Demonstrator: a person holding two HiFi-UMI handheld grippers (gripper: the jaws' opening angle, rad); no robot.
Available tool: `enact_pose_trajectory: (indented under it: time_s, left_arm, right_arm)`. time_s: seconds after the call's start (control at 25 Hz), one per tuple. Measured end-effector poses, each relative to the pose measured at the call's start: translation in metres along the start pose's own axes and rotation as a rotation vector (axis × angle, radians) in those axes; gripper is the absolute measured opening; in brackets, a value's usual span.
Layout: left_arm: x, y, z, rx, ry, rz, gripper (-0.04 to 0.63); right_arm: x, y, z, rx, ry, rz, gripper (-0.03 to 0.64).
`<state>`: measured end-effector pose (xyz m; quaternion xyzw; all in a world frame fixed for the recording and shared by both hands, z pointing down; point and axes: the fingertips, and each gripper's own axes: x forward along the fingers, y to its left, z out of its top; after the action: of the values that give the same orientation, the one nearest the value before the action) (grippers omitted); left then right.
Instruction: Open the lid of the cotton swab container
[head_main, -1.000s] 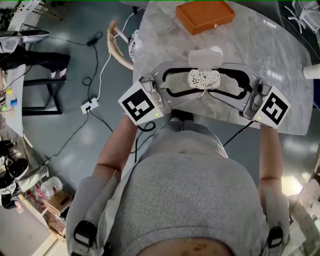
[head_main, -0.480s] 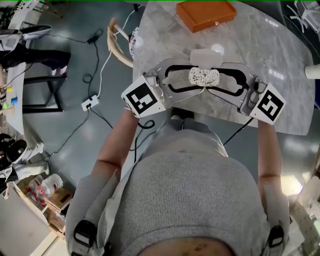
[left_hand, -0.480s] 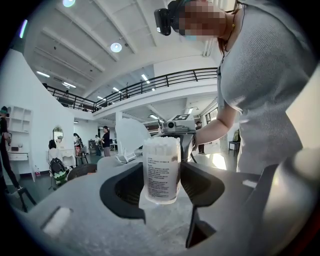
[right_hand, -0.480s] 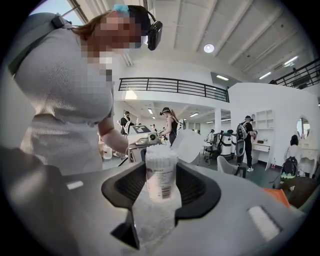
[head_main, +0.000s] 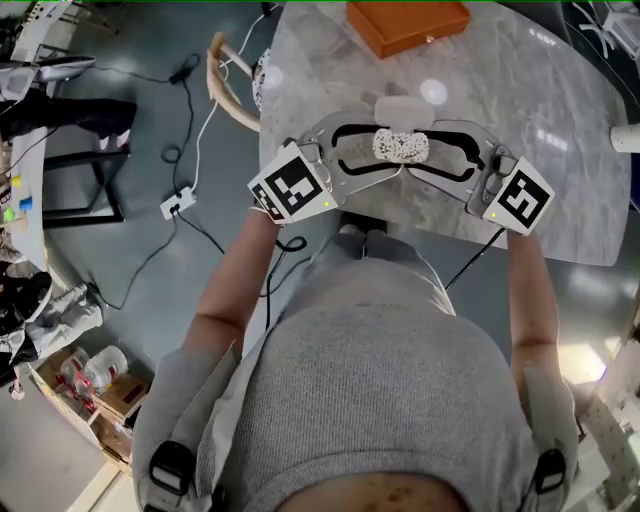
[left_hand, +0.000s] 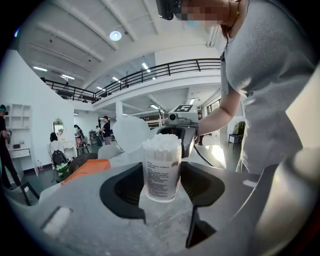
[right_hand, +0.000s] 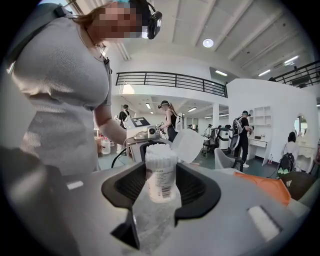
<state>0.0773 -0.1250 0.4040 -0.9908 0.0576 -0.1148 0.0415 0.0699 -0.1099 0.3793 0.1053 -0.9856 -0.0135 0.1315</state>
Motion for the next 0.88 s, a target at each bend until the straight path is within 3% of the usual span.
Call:
enact_pose_trajectory:
  time_s: [0.52, 0.88]
  left_arm:
    - [0.016, 0.004, -0.052, -0.042, 0.137, 0.001, 0.232]
    - [0.024, 0.005, -0.084, -0.053, 0.222, -0.015, 0.232]
  right_arm:
    - [0.013, -0.007, -0.048, 0.015, 0.089, 0.004, 0.192]
    - [0.020, -0.013, -0.081, 0.058, 0.090, 0.025, 0.193]
